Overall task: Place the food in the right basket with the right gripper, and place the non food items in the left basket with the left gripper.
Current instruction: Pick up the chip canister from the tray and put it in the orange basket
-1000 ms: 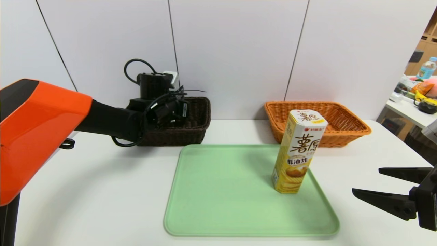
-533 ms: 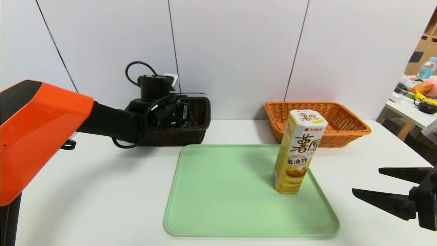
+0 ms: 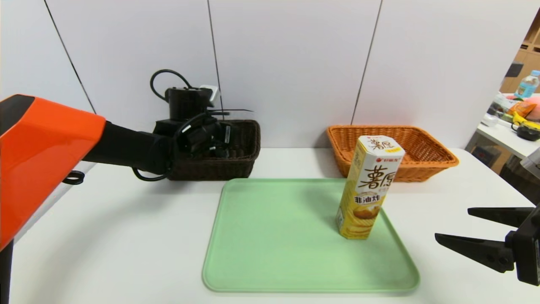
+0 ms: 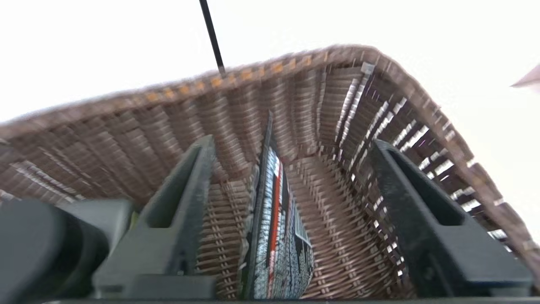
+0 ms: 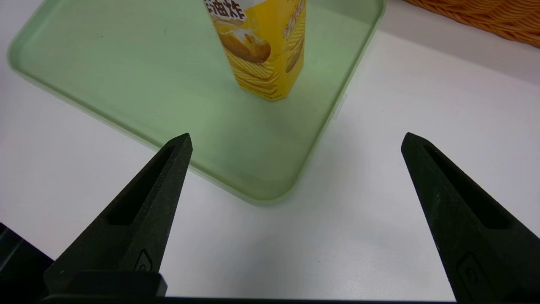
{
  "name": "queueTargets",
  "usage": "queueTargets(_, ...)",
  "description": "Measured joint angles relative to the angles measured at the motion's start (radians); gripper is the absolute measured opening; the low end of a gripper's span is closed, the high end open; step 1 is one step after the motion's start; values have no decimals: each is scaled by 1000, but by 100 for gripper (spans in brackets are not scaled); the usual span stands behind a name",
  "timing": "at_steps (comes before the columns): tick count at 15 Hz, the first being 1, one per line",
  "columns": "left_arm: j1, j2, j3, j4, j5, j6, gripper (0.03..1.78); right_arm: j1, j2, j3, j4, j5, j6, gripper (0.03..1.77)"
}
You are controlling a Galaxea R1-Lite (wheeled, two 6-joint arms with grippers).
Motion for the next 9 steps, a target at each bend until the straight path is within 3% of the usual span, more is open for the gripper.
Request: queueTargets(9, -15, -267, 49, 64, 2, 29, 159, -1, -26, 7, 1, -3, -1, 171)
